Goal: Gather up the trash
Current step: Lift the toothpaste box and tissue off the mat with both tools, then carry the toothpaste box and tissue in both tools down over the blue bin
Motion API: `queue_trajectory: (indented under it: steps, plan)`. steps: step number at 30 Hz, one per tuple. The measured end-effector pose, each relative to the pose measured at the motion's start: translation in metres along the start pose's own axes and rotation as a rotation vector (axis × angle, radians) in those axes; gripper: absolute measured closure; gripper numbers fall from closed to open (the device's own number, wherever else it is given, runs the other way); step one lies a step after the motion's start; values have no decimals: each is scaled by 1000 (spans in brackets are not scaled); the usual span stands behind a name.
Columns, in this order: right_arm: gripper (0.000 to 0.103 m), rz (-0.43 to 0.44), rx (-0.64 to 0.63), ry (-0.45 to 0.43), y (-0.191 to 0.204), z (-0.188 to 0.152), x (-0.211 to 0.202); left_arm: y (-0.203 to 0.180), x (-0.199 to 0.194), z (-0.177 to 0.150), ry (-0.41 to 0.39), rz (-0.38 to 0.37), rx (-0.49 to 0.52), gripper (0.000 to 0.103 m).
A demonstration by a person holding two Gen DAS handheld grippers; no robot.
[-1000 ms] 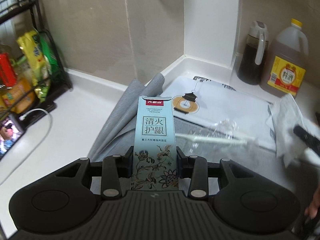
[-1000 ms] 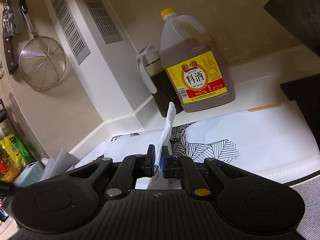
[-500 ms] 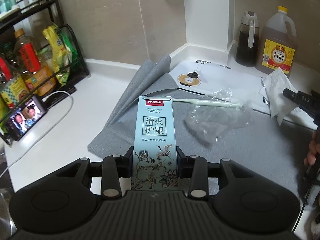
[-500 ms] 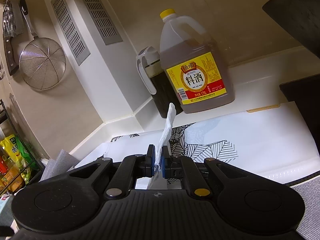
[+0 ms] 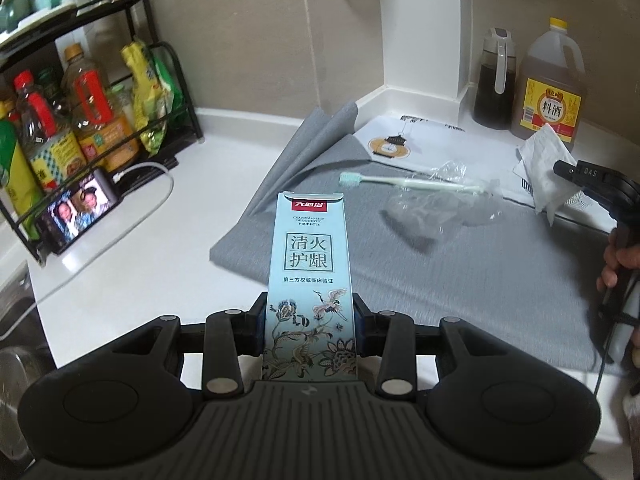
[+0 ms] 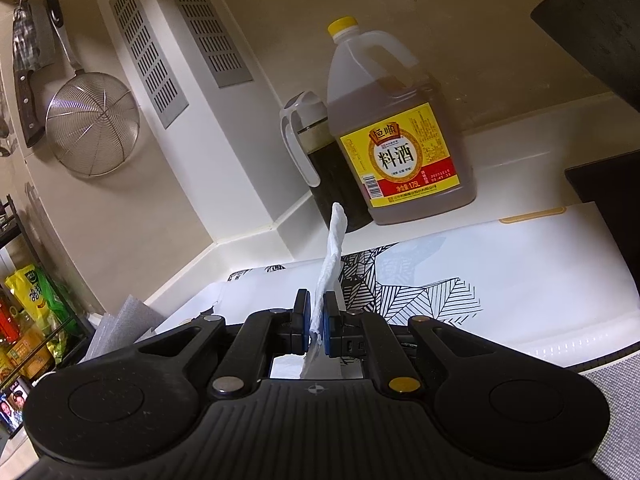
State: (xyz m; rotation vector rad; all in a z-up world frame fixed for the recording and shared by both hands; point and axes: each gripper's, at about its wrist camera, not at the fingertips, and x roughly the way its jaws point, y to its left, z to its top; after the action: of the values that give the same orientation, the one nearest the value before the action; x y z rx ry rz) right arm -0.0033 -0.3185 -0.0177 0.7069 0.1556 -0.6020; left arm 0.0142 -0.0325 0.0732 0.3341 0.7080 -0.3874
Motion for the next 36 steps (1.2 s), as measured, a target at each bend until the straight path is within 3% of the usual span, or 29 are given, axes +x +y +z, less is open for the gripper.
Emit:
queue_trajectory:
  steps: [9,17,28,36]
  plan:
    - [96,10,-1,-6,1,-4,-17,29,-23,-29,10,-5,-31,59]
    - [96,17,-105,-1,19,-10,-79,51,-44,-54,-2,-23,-55,59]
    - [98,154,-300,18,63,-26,-195,74,-69,-115,4,-69,-69,59]
    - [100,274,-391,127,98,-69,-248,84,-74,-171,63,-90,-96,59]
